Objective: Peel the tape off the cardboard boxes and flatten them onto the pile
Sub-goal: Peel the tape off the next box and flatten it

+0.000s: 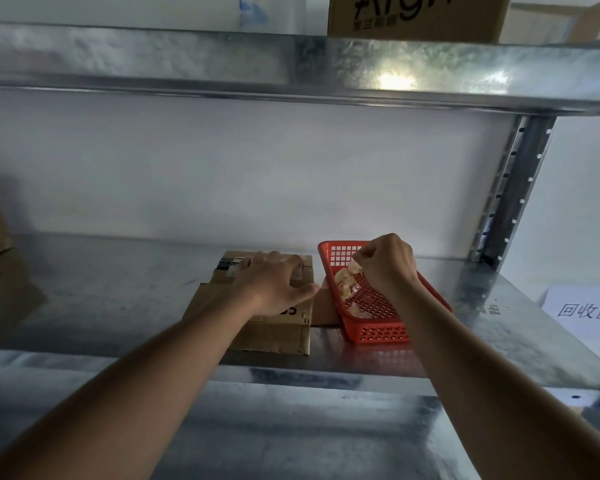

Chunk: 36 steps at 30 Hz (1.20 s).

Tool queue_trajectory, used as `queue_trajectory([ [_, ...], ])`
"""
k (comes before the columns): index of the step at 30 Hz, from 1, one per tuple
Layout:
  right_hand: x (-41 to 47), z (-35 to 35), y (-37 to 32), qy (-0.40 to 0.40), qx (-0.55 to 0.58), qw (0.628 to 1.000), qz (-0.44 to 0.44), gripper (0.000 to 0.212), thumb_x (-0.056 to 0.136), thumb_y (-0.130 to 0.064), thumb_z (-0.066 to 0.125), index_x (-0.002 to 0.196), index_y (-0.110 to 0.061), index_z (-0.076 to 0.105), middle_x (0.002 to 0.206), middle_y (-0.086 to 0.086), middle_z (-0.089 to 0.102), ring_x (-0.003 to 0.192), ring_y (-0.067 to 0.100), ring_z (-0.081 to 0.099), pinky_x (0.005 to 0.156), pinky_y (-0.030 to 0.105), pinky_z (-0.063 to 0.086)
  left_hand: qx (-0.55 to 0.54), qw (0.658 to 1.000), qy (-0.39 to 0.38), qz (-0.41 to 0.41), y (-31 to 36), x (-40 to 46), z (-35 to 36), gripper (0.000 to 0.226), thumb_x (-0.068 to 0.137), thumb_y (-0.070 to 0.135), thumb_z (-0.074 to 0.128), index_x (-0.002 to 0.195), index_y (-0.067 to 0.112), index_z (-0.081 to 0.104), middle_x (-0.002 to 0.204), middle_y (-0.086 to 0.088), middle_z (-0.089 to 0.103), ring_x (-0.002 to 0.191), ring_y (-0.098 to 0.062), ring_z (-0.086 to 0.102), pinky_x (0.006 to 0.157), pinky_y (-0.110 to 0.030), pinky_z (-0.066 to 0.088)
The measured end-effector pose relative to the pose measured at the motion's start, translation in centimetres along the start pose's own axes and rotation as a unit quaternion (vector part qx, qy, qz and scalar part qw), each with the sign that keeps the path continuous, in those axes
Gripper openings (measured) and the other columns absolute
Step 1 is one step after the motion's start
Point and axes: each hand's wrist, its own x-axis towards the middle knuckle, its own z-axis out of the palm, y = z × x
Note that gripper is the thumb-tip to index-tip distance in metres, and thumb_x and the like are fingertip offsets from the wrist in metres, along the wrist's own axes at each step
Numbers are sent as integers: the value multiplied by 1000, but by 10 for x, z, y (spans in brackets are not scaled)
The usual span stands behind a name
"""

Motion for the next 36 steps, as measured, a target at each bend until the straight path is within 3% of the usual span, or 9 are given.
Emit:
queue_trajectory([
  [2,0,-3,1,4,5,1000,0,6,91,-16,78,87,-14,83,94,3,77,66,6,57,49,20,39,-2,1000,-3,-2,1,0,0,87,88,88,35,161,40,26,171,1,24,157,-33,19,122,-66,19],
  [7,-4,-6,2,3,26,999,21,14,77,-16,91,81,-21,79,92,-3,72,80,13,63,57,24,46,-7,1000,-9,3,-2,0,0,87,88,88,35,161,40,25,171,1,24,157,-34,18,122,-65,19],
  [15,-8,-2,-12,9,60,996,-58,12,87,-12,77,82,-22,80,77,-13,70,72,3,64,55,20,47,1,999,-22,25,-10,1,-3,91,87,90,30,163,41,18,172,3,20,158,-32,17,122,-65,20],
  [18,-14,3,-22,-4,44,993,-111,7,91,-18,76,88,-21,81,89,-7,77,71,0,64,54,15,42,-13,999,-15,37,-16,-3,-7,94,86,90,37,162,36,23,169,3,27,154,-29,27,120,-59,28],
  [21,-21,9,-34,-59,-7,980,-188,18,96,-36,72,107,-22,79,109,-2,76,92,12,69,74,24,52,-60,997,5,38,-26,-6,-13,87,85,82,56,152,29,41,151,1,48,131,-24,52,102,-44,49],
  [24,-27,17,-45,-119,-130,955,-240,40,97,-59,59,121,-30,73,118,-2,70,110,22,64,101,41,43,-50,997,27,53,-39,-11,-20,65,83,74,66,128,28,56,121,6,54,107,-16,57,81,-32,45],
  [27,-30,29,-55,-171,-186,933,-256,62,88,-79,54,122,-28,66,111,-6,68,108,21,61,105,47,30,19,997,68,40,-58,-15,-20,73,81,78,62,133,27,56,126,3,53,119,-19,50,105,-43,39],
  [29,-31,36,-62,-169,-192,930,-264,67,83,-82,57,120,-26,63,115,-6,67,108,20,60,107,48,28,37,996,78,15,-74,-20,-19,85,79,85,57,141,28,52,133,-1,51,128,-22,45,113,-48,32],
  [36,-38,53,-92,-152,-177,936,-265,62,74,-73,76,111,-28,57,112,-10,68,106,17,60,100,43,28,-24,997,70,-4,-131,-38,-20,94,74,82,68,148,31,41,139,1,43,129,-21,46,101,-48,51],
])
